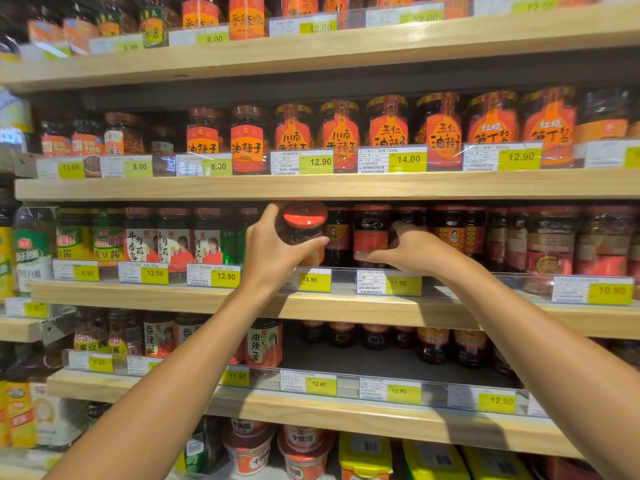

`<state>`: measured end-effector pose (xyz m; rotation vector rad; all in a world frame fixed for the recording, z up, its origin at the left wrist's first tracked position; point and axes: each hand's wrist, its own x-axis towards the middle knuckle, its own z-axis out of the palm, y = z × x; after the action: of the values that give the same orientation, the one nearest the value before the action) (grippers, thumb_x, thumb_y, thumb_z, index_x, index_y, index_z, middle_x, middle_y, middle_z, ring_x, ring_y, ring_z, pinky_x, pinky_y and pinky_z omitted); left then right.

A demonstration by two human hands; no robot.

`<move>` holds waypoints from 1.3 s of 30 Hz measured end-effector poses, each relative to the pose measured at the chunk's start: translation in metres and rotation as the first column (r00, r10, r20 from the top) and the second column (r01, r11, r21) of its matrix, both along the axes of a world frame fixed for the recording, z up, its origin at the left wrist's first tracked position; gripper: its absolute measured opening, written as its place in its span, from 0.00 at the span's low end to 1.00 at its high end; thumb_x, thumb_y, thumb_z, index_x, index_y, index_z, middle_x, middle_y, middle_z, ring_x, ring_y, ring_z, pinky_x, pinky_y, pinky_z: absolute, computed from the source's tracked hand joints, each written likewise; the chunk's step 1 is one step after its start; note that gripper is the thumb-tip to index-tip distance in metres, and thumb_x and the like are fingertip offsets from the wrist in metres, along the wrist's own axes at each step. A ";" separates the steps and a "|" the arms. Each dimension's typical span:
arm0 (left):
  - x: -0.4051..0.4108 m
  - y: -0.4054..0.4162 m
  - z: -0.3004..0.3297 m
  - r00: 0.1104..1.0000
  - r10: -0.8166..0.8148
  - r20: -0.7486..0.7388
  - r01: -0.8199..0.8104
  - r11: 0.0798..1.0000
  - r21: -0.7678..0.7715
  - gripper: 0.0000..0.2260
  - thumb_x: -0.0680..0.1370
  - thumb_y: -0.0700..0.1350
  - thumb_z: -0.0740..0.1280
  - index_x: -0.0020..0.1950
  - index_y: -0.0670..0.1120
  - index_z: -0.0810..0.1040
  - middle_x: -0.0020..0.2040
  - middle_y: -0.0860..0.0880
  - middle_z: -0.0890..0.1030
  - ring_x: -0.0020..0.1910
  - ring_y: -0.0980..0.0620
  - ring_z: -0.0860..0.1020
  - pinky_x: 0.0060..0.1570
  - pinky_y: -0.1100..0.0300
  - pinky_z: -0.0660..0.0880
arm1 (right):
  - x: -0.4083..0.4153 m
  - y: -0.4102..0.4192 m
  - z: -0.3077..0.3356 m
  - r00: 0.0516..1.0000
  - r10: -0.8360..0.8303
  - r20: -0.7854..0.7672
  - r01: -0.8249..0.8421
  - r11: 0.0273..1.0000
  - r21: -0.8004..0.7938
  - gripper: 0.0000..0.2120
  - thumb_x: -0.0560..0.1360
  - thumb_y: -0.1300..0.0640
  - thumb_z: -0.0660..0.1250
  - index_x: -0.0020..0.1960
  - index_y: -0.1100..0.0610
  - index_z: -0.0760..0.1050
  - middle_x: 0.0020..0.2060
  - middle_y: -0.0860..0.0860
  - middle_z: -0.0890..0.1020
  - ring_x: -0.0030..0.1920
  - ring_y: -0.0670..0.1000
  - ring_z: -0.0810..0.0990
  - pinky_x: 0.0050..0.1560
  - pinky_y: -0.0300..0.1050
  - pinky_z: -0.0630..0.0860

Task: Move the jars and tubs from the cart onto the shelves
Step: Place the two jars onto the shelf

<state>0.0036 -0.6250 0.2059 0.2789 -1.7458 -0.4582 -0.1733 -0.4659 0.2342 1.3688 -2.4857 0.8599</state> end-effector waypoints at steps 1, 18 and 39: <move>-0.002 -0.002 0.002 1.000 0.011 0.004 -0.011 1.000 0.027 0.27 0.64 0.56 0.82 0.57 0.47 0.77 0.52 0.54 0.83 0.51 0.57 0.80 0.49 0.75 0.74 | -0.001 -0.001 0.000 1.000 0.000 0.001 0.000 1.000 -0.003 0.38 0.70 0.31 0.70 0.69 0.56 0.69 0.44 0.50 0.81 0.46 0.51 0.79 0.41 0.47 0.75; -0.016 0.009 0.017 0.934 0.189 0.303 -0.260 0.942 0.211 0.28 0.67 0.66 0.75 0.38 0.42 0.73 0.40 0.43 0.79 0.38 0.45 0.76 0.29 0.56 0.65 | -0.001 -0.011 0.002 0.999 -0.049 0.019 0.048 0.997 0.065 0.43 0.70 0.30 0.69 0.74 0.56 0.64 0.63 0.55 0.79 0.56 0.56 0.77 0.52 0.48 0.72; 0.011 0.057 -0.025 0.911 0.024 0.413 0.168 0.890 -0.424 0.19 0.78 0.58 0.65 0.67 0.53 0.76 0.66 0.56 0.76 0.68 0.54 0.72 0.67 0.51 0.70 | 0.024 0.098 -0.030 0.931 -0.067 -0.358 0.013 0.988 -0.151 0.33 0.75 0.28 0.59 0.74 0.46 0.68 0.71 0.44 0.74 0.71 0.48 0.71 0.68 0.55 0.71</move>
<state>0.0146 -0.5677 0.1807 -0.0347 -2.2223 -0.0287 -0.1496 -0.3682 0.2039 1.2878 -2.1195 0.6904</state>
